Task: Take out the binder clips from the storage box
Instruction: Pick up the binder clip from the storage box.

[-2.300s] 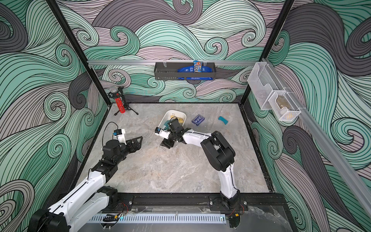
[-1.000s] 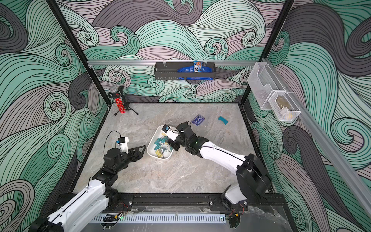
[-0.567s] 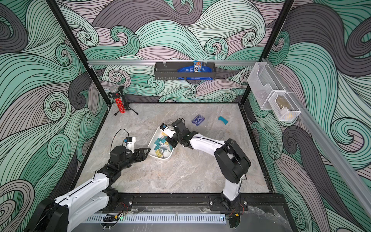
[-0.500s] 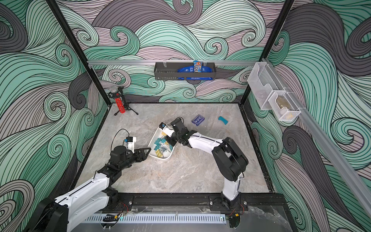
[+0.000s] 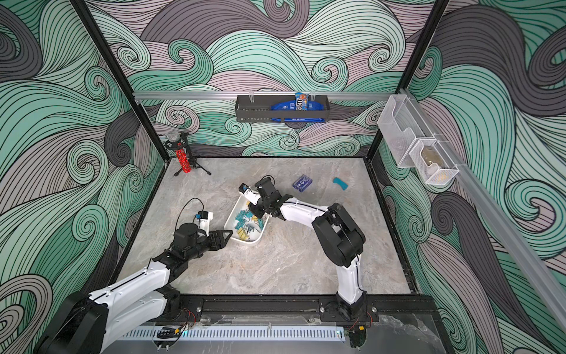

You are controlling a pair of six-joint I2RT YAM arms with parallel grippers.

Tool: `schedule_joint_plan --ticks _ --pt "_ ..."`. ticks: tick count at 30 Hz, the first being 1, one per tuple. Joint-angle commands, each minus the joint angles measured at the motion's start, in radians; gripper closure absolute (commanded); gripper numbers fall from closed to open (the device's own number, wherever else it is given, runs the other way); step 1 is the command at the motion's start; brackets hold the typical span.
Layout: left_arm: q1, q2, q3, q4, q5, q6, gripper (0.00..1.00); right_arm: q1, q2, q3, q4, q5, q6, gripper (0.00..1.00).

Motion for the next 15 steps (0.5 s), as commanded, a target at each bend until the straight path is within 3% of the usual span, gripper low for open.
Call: schedule_joint_plan --ticks 1,15 --pt "-0.010 0.003 0.037 -0.019 -0.014 0.020 0.35 -0.002 0.037 0.042 0.004 0.030 -0.009 0.69" --pt "-0.029 -0.003 0.030 -0.007 -0.016 0.010 0.35 -0.010 0.135 0.125 0.002 0.103 -0.042 0.75"
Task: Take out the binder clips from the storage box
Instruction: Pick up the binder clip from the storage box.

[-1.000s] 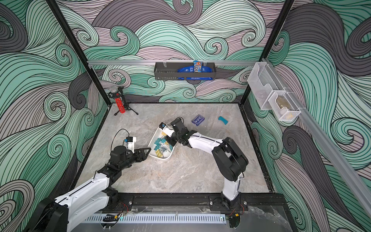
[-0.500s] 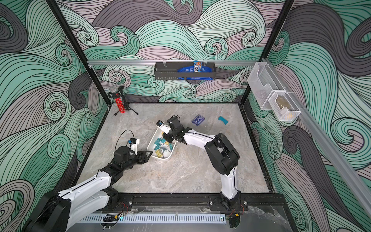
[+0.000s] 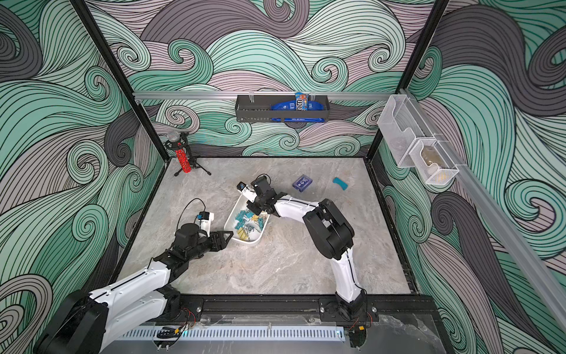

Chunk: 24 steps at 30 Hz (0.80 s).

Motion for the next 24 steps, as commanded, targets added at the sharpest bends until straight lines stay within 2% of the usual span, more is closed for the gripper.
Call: schedule_joint_plan --ticks 1,12,24 --pt "-0.010 -0.010 0.029 0.004 -0.012 0.008 0.35 -0.008 0.028 0.030 0.001 0.023 -0.016 0.78" --pt "-0.012 0.011 0.053 -0.024 -0.013 0.006 0.35 -0.008 0.018 0.019 0.002 0.004 -0.044 1.00" --pt "-0.013 0.007 0.092 -0.083 -0.033 0.004 0.34 -0.009 -0.114 -0.056 0.003 -0.010 -0.040 1.00"
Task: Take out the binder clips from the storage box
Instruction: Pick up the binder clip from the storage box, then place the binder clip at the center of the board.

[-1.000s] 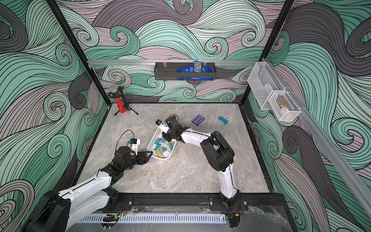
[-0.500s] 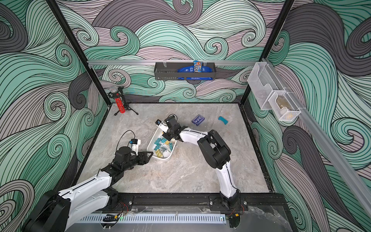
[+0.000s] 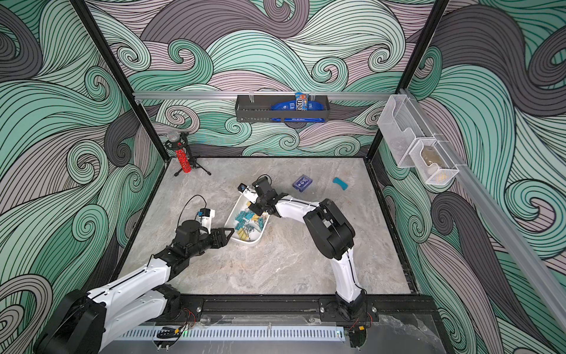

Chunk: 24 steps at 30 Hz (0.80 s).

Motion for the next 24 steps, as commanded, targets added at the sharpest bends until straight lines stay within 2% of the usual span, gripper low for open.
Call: schedule_joint_plan --ticks 1,11,24 --pt "-0.004 -0.001 0.040 -0.040 -0.019 0.004 0.34 -0.003 -0.105 -0.030 0.005 -0.013 0.006 1.00" --pt "-0.004 -0.061 0.047 -0.091 -0.019 0.004 0.34 -0.003 -0.324 -0.163 0.063 0.004 0.047 1.00" --pt "-0.006 -0.114 0.055 -0.135 -0.044 0.020 0.33 -0.025 -0.715 -0.502 0.074 0.178 0.116 1.00"
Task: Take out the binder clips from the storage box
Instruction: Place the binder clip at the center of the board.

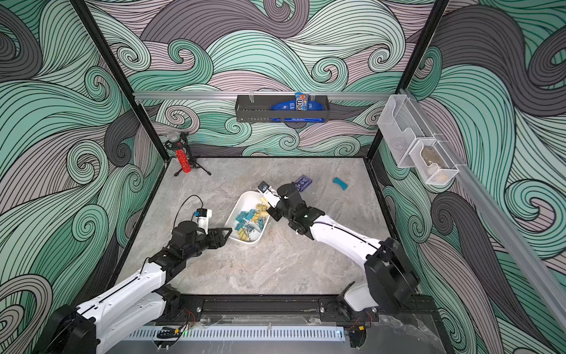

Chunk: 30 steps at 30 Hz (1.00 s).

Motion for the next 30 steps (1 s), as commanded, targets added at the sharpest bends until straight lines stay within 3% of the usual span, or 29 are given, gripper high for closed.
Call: schedule_joint_plan --ticks 1,10,19,24,30 --pt "-0.005 -0.006 0.046 -0.039 -0.024 0.024 0.32 -0.022 -0.091 -0.069 0.015 0.064 0.040 1.00" --pt "-0.007 0.022 0.050 -0.021 -0.032 0.018 0.31 -0.064 -0.143 -0.215 0.026 0.121 0.053 1.00" --pt "-0.006 0.011 0.037 0.007 -0.035 0.004 0.31 -0.078 -0.025 -0.193 0.064 0.126 0.055 1.00" --pt "-0.007 -0.007 0.039 -0.020 -0.090 -0.050 0.31 -0.079 0.046 -0.190 0.126 0.123 0.072 1.00" --pt "-0.008 -0.032 0.043 -0.002 -0.156 -0.023 0.31 -0.079 0.144 -0.136 0.128 0.139 0.064 1.00"
